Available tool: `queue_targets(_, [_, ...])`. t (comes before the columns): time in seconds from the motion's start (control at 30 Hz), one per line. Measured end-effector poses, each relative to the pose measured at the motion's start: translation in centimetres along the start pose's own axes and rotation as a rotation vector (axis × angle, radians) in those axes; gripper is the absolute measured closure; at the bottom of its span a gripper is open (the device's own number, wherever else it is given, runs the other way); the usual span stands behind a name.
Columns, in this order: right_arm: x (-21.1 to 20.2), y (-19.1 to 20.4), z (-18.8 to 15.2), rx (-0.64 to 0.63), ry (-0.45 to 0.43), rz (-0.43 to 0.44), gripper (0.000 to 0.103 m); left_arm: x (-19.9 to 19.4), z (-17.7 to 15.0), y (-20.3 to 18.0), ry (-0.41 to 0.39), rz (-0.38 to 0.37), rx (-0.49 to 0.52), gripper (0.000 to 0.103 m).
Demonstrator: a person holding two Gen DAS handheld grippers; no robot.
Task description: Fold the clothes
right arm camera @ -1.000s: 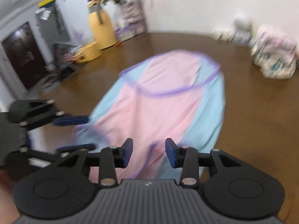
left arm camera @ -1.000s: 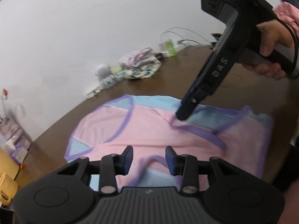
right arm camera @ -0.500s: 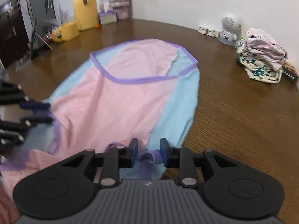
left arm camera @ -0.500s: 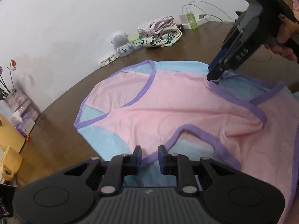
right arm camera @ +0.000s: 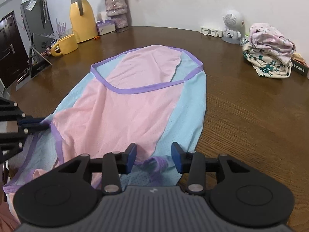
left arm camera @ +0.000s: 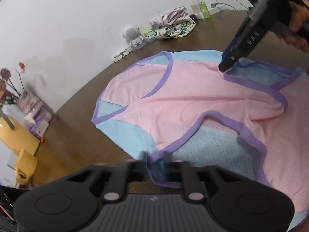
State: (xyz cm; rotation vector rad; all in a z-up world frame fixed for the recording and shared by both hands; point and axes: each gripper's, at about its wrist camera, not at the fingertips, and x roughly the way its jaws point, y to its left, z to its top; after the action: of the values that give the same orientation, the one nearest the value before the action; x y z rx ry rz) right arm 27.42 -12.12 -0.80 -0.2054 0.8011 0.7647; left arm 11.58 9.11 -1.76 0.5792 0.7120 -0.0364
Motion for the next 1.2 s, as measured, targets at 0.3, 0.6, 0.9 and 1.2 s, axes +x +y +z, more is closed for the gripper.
queue_targets(0.3, [0.1, 0.9, -0.2, -0.056, -0.003, -0.011, 0.052, -1.5, -1.0, -1.4, 0.008, 0.057, 0.055, 0.091])
queue_targets(0.6, [0.0, 0.7, -0.2, -0.045, -0.003, -0.004, 0.051, -2.4, 1.2, -0.4, -0.120, 0.030, -0.010, 0.064])
queue_targets(0.9, [-0.1, 0.9, -0.3, -0.081, 0.005, -0.005, 0.048, 0.8, -0.1, 0.3, 0.014, 0.037, -0.009, 0.100])
queue_targets(1.2, [-2.4, 1.4, 0.7, -0.060, -0.065, 0.000, 0.047, -0.6, 2.1, 2.2, -0.133, -0.017, -0.125, 0.061])
